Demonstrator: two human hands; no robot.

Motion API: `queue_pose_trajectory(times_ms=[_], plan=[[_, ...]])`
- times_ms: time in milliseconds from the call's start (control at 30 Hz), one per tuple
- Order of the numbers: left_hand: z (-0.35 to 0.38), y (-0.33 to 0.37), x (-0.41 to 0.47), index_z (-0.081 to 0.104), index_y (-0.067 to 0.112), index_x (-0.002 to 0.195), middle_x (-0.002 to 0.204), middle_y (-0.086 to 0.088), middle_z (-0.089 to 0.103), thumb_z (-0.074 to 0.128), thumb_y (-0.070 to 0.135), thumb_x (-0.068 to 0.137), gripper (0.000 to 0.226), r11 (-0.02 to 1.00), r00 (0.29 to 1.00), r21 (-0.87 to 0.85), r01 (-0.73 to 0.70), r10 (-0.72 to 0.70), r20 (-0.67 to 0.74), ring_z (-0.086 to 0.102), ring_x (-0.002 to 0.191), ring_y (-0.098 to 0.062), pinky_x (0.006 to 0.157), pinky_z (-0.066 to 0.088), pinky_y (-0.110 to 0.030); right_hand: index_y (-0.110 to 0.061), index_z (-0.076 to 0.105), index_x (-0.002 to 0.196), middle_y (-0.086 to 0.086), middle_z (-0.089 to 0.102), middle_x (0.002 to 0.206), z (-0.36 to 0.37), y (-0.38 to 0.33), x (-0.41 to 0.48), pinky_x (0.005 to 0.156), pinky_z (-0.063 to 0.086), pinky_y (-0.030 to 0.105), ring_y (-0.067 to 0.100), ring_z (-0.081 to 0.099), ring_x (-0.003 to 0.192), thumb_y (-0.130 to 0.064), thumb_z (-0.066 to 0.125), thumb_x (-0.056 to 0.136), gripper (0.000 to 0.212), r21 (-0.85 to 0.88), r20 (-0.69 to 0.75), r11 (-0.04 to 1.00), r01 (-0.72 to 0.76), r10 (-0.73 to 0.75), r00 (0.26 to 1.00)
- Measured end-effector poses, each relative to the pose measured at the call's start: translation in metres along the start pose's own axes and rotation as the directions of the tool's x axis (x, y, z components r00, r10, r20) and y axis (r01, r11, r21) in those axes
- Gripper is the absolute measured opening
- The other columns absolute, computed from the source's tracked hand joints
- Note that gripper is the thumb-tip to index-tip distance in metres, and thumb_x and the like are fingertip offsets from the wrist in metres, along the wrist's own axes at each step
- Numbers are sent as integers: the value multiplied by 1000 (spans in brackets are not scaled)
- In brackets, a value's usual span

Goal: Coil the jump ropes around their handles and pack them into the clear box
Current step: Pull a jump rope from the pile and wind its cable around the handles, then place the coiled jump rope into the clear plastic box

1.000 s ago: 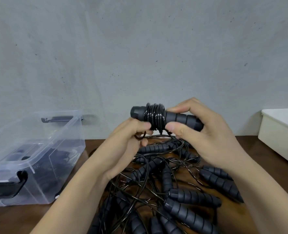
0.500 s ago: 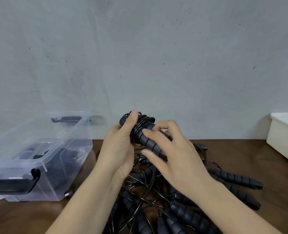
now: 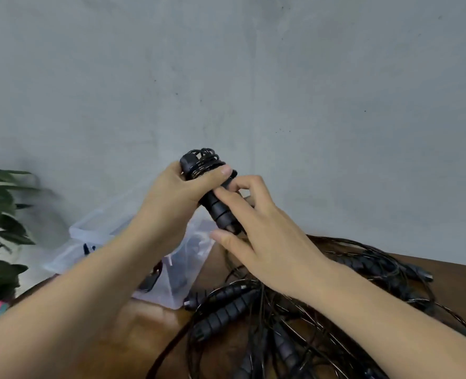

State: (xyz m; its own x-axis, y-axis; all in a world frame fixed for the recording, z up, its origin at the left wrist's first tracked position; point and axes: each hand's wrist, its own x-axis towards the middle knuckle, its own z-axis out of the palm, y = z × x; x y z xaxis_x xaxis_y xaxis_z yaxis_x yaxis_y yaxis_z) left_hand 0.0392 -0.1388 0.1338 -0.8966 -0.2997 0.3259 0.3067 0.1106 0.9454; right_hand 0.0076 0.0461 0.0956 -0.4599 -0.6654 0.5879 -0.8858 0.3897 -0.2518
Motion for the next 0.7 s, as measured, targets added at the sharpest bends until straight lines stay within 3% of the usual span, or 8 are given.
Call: queue_pose_trajectory(times_ms=[167,267,333,400,467,567,633,700], plan=[[-56,-2,54,74,19,115,108,0,80,91,40,79,46,962,1000,271,-19,24,-15,76,106,-20,104,57,-51,-33,44,158,-19,37,145,23,15,60,107,50,37,7,57,125,-48,56,109,53,148,61,989,-10,1,998],[-76,-10,85,69,32,117,103,13,76,93,44,76,48,887,997,461,-10,46,-67,70,90,5,80,56,-23,-35,48,153,-16,48,138,39,32,91,107,45,27,-1,53,124,-42,57,109,45,181,60,982,-60,50,997],[-84,-20,105,67,33,121,101,15,73,93,43,76,53,781,993,622,-58,111,-47,67,87,4,70,47,-18,-33,54,146,-14,56,130,52,45,106,103,45,25,0,56,118,-38,60,108,38,203,22,975,-85,82,996],[-94,-38,131,63,28,128,104,11,71,92,40,74,63,666,992,738,-105,120,33,67,91,-7,70,47,-22,-30,59,140,-14,61,122,66,55,118,98,47,24,2,59,114,-37,60,108,33,241,-2,964,-107,111,994],[-103,-60,157,53,23,135,110,2,71,92,37,74,74,510,990,850,-130,25,136,67,95,-19,76,53,-30,-30,61,137,-16,64,119,83,61,127,96,47,23,1,60,112,-38,59,108,30,271,21,956,-115,113,993],[-108,-89,185,37,25,130,111,-2,72,92,33,75,78,309,923,916,-257,-203,327,67,93,-26,81,57,-42,-34,58,142,-21,63,122,102,67,129,99,47,21,-2,57,119,-44,54,109,35,270,151,954,-129,90,984],[-109,-106,200,37,26,125,100,-1,68,91,29,77,72,232,870,918,-321,-311,383,66,91,-26,77,56,-41,-32,57,142,-22,60,125,112,70,123,100,43,16,-5,54,122,-45,51,110,34,251,237,960,-125,64,969],[-106,-117,210,41,30,126,98,5,65,91,29,77,70,199,819,902,-384,-379,432,65,92,-23,77,55,-39,-26,62,127,-20,61,118,123,74,117,98,38,14,0,54,116,-39,47,113,24,233,227,969,-79,24,974]])
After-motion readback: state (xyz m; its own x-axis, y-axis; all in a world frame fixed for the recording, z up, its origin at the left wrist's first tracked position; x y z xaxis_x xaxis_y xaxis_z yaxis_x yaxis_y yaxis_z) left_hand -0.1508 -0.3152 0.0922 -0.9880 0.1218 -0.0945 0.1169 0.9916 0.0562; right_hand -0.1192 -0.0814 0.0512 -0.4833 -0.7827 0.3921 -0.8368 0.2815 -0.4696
